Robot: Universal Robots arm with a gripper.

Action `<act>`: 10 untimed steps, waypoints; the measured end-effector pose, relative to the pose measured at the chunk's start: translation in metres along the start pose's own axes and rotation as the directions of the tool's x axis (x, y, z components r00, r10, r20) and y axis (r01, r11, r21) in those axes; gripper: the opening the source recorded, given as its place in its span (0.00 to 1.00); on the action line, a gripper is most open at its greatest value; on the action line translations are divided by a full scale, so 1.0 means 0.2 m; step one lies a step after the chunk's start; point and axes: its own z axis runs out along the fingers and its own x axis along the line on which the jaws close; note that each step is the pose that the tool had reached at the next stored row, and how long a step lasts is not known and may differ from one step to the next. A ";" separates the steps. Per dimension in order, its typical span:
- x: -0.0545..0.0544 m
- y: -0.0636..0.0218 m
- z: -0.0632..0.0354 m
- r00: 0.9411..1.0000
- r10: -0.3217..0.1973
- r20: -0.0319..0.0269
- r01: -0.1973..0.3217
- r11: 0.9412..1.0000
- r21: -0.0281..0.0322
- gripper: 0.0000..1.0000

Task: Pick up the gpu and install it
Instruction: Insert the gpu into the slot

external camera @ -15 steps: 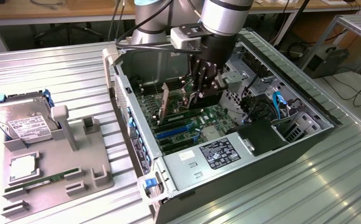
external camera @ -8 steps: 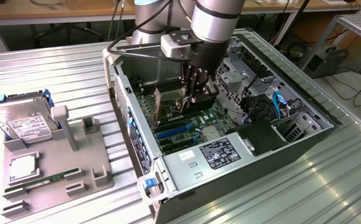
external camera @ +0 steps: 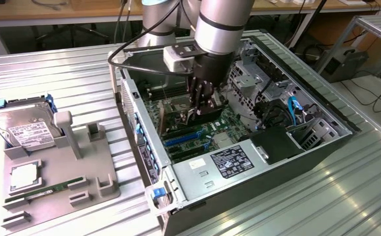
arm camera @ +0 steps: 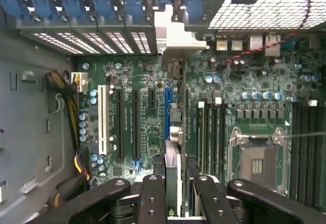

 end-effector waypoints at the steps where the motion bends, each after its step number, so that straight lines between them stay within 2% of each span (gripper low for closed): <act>1: 0.00 0.005 0.009 1.000 -0.001 0.000 0.001 1.000 0.000 0.26; 10: 0.02 0.061 0.087 1.000 -0.019 0.002 0.019 1.000 0.000 0.26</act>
